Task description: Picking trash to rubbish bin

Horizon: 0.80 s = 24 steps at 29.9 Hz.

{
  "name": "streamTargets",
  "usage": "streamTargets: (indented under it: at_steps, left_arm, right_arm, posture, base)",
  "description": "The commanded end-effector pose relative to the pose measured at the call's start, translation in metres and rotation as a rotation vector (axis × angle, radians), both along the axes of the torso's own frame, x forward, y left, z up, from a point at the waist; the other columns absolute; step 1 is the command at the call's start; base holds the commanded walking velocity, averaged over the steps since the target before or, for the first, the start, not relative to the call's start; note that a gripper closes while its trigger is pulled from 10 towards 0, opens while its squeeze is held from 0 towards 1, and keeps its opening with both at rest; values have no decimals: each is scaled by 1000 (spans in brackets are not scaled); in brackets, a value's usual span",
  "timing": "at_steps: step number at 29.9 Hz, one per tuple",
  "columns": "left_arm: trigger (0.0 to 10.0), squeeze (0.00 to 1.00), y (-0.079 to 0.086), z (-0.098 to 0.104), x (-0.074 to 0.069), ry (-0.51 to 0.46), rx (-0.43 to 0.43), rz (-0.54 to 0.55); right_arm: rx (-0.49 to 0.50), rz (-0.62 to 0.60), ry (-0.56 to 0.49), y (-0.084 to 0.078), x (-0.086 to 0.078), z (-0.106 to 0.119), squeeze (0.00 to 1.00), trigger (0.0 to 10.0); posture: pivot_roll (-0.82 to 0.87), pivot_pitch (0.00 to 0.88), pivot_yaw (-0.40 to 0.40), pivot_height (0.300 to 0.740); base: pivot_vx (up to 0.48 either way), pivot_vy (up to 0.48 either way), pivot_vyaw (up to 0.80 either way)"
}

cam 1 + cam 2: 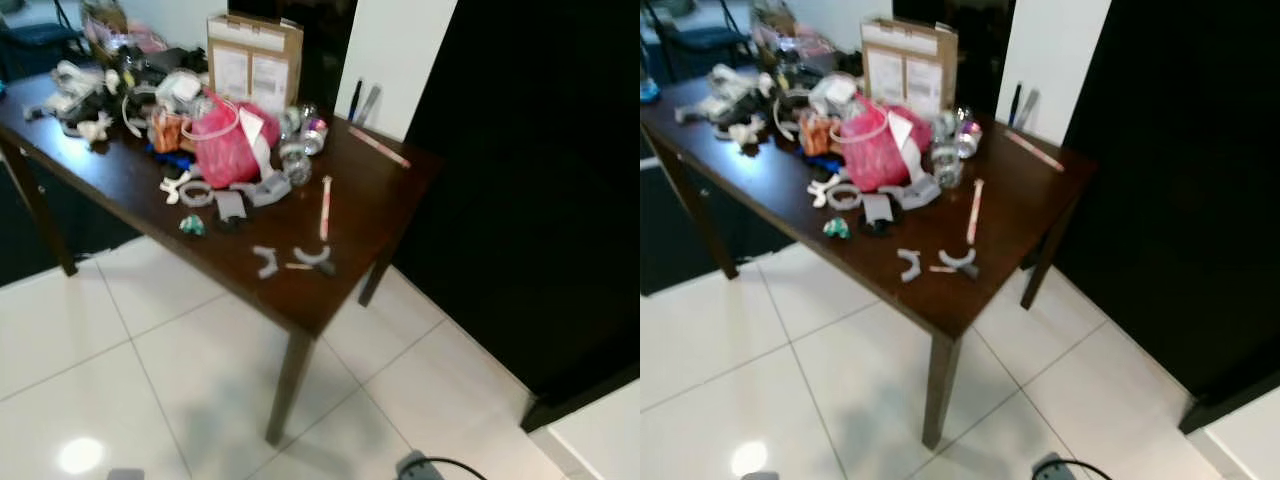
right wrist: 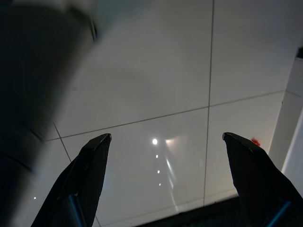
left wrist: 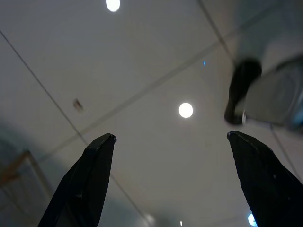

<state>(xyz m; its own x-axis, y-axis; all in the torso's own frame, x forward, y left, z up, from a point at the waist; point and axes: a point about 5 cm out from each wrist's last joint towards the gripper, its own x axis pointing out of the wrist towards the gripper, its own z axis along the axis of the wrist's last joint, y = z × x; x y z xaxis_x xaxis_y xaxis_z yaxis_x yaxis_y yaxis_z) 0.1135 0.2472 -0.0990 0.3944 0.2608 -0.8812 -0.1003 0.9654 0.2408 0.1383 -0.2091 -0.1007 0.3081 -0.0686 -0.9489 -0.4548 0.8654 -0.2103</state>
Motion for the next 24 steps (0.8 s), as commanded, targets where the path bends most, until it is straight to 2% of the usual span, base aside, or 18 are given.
streamTargets:
  at_steps: [1,5,11,16,18,19,24]
  left_arm:
    - [10000,0,-8,-4,-5,19,-23,1]
    - [10000,0,-7,-3,-3,5,-18,21]
    - [10000,0,-2,2,8,-43,-1,36]
    - [10000,0,-6,1,9,-27,-4,-40]
    - [10000,0,-7,0,7,-14,-2,-73]
    - [10000,0,-9,-1,4,11,3,-130]
    - [10000,0,-5,-1,1,35,16,-185]
  right_arm:
    - [-21,-27,22,-10,-7,0,0,10000]
    - [-23,-27,21,-11,-6,0,0,10000]
    - [-25,-23,21,-11,-6,0,0,10000]
    - [-22,-18,20,-9,-5,0,0,10000]
    - [-18,-25,17,-8,-4,0,0,10000]
    - [-8,-48,7,-5,-4,0,0,10000]
    - [6,-70,1,0,-4,-1,0,10000]
  posture:
    - [159,80,-86,740]
    - [160,78,-87,740]
    - [172,84,-90,740]
    - [178,86,-84,740]
    - [174,80,-52,740]
    - [168,76,-30,740]
    - [160,69,9,740]
  base:
    - [0,0,0]
    - [0,0,0]
    - [0,0,0]
    - [0,0,0]
    - [0,0,0]
    - [0,0,0]
    - [0,0,0]
